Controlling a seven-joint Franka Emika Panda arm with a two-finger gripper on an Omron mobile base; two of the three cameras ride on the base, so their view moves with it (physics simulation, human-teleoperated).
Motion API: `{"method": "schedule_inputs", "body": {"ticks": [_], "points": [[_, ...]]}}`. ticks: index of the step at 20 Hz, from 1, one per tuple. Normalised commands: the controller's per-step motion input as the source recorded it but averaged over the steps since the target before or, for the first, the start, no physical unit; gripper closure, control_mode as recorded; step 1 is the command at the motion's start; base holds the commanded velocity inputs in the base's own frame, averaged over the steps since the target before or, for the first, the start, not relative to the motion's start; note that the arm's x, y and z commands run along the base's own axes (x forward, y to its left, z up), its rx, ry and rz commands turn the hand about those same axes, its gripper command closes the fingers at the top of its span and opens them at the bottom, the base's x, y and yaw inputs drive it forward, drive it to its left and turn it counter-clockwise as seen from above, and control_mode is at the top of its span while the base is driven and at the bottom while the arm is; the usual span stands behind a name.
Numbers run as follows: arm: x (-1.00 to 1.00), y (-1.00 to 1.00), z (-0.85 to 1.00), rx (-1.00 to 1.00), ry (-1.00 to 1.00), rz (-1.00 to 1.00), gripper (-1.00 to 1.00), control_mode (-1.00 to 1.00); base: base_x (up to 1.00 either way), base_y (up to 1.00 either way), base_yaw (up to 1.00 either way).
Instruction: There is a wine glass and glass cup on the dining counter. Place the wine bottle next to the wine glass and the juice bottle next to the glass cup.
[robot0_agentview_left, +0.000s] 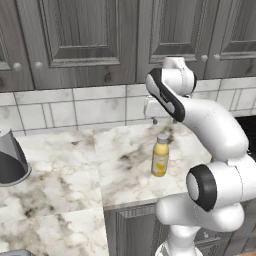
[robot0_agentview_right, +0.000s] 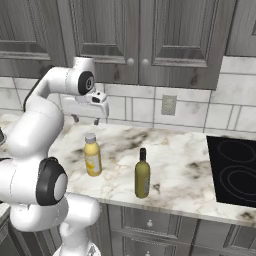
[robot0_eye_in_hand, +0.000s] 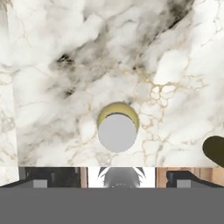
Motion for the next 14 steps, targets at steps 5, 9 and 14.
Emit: {"method": "schedule_inputs", "body": {"ticks": [5, 9, 14], "points": [[0.0, 0.0, -0.21, 0.0, 0.14, 0.0, -1.0, -1.0, 0.0, 0.0, 0.0], [0.0, 0.0, -0.27, 0.0, 0.02, 0.0, -1.0, -1.0, 0.0, 0.0, 0.0], [0.03, 0.0, -0.22, 0.0, -0.06, 0.0, -1.0, -1.0, 0.0, 0.0, 0.0]]}}
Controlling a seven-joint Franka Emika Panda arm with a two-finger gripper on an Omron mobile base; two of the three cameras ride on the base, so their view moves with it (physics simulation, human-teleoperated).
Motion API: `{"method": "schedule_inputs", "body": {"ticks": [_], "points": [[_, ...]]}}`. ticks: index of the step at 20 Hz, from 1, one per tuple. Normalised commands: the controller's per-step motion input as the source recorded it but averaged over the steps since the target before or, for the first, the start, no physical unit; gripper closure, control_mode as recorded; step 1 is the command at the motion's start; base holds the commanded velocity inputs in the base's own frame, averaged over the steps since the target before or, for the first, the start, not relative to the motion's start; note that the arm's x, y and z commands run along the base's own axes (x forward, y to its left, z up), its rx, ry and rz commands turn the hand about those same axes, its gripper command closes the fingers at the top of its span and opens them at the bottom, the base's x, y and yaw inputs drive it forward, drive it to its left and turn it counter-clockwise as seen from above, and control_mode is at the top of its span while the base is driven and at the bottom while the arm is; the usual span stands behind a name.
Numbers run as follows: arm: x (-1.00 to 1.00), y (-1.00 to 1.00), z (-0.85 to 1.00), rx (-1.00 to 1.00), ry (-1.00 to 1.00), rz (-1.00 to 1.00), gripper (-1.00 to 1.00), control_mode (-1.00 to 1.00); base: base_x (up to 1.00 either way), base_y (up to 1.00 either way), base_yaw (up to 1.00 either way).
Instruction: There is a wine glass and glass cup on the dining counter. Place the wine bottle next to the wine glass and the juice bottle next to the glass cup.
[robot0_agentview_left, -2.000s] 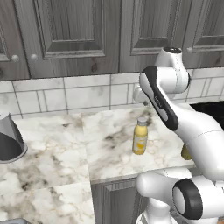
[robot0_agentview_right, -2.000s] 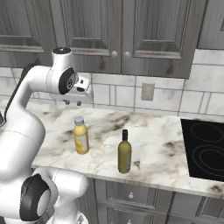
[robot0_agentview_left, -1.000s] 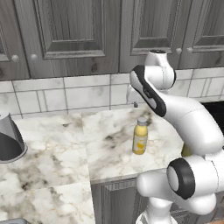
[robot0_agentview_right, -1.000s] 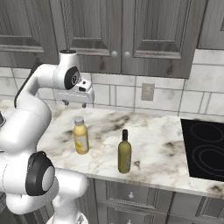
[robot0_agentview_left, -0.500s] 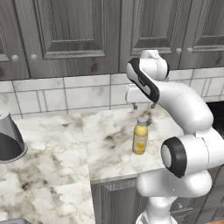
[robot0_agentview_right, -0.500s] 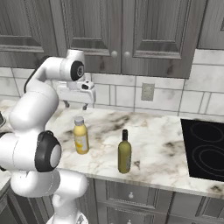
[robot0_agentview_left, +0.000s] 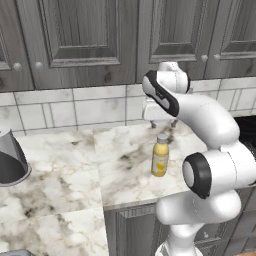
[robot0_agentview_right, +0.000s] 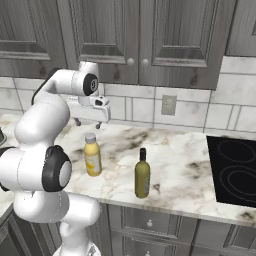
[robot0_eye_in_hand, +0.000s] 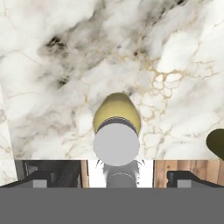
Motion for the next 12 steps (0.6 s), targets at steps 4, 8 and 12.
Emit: {"method": "schedule_inputs", "body": {"ticks": [4, 8, 12], "points": [[0.03, 0.0, -0.14, 0.0, -0.06, 0.0, -1.0, -1.0, 0.0, 0.0, 0.0], [0.06, 0.0, -0.14, -0.01, -0.04, 0.0, -1.0, -1.0, 0.0, 0.0, 0.0], [0.04, 0.0, -0.11, -0.01, -0.01, 0.0, -1.0, -1.0, 0.0, 0.0, 0.0]]}}
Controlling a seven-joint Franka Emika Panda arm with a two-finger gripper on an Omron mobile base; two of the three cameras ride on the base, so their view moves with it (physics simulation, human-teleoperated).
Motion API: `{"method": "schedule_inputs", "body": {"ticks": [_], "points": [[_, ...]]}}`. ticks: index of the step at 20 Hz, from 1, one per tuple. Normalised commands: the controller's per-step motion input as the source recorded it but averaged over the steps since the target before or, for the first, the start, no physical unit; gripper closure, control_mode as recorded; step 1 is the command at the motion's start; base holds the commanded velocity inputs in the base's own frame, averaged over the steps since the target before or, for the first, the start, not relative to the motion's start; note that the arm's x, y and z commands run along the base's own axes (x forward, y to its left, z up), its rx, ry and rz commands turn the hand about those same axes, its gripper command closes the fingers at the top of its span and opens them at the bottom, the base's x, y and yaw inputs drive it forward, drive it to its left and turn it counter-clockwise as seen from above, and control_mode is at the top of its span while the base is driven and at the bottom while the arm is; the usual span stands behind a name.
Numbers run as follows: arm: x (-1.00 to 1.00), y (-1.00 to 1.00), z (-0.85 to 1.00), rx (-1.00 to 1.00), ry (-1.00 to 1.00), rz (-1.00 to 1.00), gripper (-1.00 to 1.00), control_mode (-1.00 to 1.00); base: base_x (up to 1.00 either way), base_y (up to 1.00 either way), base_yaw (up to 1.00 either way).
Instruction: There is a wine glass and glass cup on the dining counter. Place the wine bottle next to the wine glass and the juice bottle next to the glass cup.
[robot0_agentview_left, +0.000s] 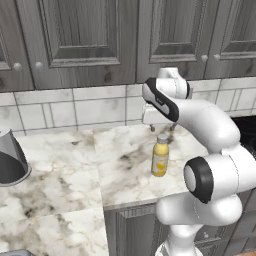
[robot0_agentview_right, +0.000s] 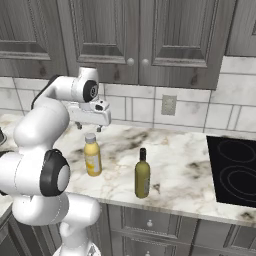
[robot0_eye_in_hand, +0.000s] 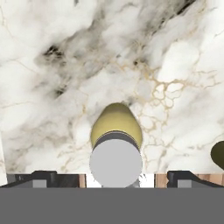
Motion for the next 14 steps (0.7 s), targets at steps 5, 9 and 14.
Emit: {"method": "schedule_inputs", "body": {"ticks": [5, 9, 14], "points": [[0.0, 0.0, -0.08, 0.0, 0.0, 0.0, -1.0, -1.0, 0.0, 0.0, 0.0], [0.0, 0.0, -0.13, 0.0, 0.0, 0.0, -1.0, -1.0, 0.0, 0.0, 0.0], [-0.03, 0.0, -0.14, 0.0, 0.0, 0.0, -1.0, -1.0, 0.0, 0.0, 0.0]]}}
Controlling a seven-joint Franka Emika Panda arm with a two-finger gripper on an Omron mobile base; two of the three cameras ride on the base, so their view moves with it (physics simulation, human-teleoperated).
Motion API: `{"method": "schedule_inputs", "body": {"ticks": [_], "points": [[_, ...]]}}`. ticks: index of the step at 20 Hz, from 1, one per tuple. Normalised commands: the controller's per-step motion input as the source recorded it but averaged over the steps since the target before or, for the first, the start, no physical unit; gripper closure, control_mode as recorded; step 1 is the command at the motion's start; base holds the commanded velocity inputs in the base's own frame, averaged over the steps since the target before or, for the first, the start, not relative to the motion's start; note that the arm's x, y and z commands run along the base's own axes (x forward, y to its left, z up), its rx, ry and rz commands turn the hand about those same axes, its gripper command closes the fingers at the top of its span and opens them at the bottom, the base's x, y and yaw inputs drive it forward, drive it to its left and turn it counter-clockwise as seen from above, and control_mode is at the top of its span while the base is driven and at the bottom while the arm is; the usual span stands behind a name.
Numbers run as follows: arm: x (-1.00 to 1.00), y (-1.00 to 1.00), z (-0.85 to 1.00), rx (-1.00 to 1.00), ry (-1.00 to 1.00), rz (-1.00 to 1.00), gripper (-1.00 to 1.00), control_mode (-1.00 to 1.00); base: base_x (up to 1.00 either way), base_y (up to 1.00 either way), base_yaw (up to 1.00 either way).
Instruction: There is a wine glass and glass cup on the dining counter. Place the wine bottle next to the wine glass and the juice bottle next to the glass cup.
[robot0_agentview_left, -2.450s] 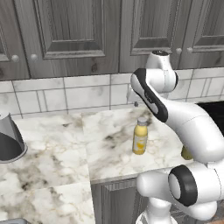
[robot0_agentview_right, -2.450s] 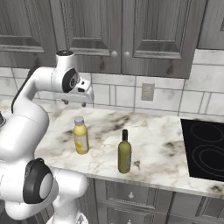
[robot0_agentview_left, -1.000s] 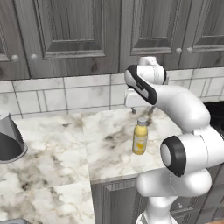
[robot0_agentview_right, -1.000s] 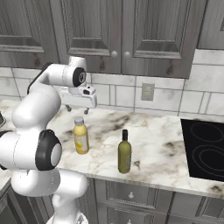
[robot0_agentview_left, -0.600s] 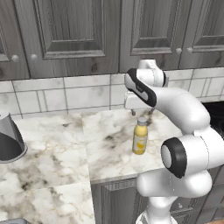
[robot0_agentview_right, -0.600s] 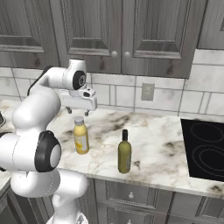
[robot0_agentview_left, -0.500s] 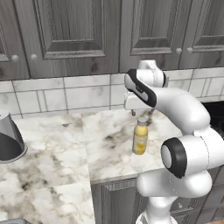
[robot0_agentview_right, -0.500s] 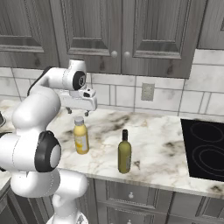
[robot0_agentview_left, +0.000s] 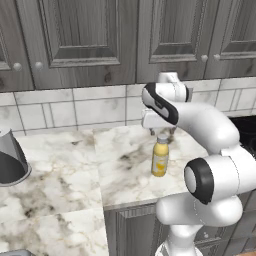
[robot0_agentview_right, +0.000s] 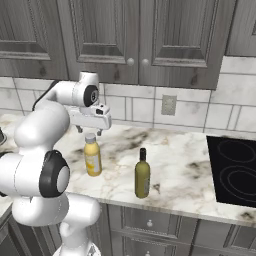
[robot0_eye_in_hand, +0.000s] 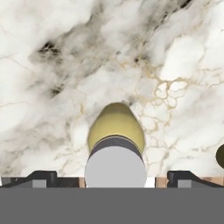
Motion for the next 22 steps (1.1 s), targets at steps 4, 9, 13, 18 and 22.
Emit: {"method": "schedule_inputs", "body": {"ticks": [4, 9, 13, 18, 22], "points": [[-0.01, 0.0, -0.2, 0.0, 0.0, 0.0, -1.0, -1.0, 0.0, 0.0, 0.0], [0.0, 0.0, -0.18, 0.0, 0.0, 0.0, -1.0, -1.0, 0.0, 0.0, 0.0], [0.01, 0.0, -0.2, 0.0, 0.0, 0.0, -1.0, -1.0, 0.0, 0.0, 0.0], [-0.07, 0.01, -0.12, 0.0, 0.0, 0.0, -1.0, -1.0, 0.0, 0.0, 0.0], [-0.18, 0.01, -0.06, -0.01, -0.01, 0.0, -1.0, -1.0, 0.0, 0.0, 0.0]]}}
